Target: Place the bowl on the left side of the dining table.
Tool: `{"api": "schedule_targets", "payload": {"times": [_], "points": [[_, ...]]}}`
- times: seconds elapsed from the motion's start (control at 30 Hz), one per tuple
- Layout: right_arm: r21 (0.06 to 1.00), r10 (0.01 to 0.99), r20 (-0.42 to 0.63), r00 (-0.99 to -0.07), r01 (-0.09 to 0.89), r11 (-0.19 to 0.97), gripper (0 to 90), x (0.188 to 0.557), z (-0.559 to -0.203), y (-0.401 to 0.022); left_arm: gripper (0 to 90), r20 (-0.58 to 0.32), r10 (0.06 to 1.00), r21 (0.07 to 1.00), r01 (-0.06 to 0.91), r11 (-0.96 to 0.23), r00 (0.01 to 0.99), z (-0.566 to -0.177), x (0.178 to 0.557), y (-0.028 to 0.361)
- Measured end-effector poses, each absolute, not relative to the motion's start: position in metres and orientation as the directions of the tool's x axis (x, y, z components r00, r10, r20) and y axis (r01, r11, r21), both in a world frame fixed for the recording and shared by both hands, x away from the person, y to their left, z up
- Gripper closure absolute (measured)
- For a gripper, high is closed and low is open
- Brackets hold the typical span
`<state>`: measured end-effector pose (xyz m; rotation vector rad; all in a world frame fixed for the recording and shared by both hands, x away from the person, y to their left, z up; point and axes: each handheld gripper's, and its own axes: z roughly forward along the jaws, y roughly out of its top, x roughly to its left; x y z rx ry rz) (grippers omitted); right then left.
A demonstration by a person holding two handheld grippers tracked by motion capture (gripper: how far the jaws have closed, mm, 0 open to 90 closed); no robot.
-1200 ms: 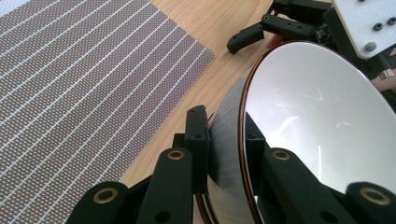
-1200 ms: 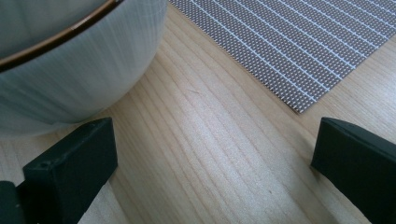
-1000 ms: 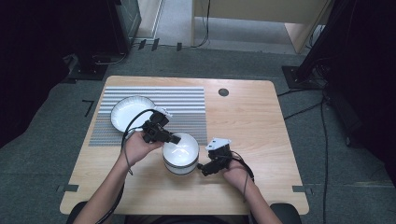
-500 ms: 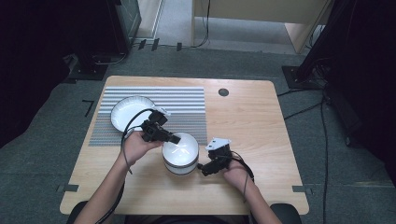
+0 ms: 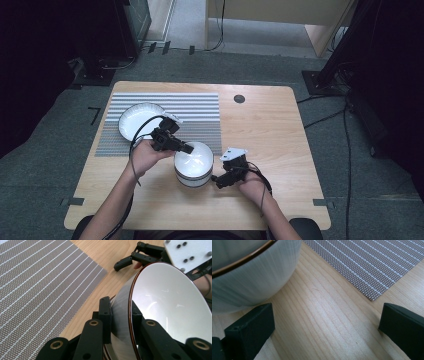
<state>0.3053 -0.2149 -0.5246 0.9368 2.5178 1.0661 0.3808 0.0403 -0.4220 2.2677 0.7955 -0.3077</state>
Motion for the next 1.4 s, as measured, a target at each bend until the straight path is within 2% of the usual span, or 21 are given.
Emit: {"api": "schedule_targets", "payload": {"times": [0.4, 1.4], "points": [[0.712, 0.649, 0.019, -0.761, 0.466, 0.525, 0.0, 0.305, -0.525, -0.215, 79.2, -0.431, 0.437, 0.561, 0.613, -0.556, 0.79, -0.413, 0.381, 0.044], [0.713, 0.651, 0.018, -0.759, 0.466, 0.524, 0.0, 0.304, -0.525, -0.215, 78.7, -0.427, 0.483, 0.583, 0.641, -0.499, 0.764, -0.398, 0.384, 0.068]]}}
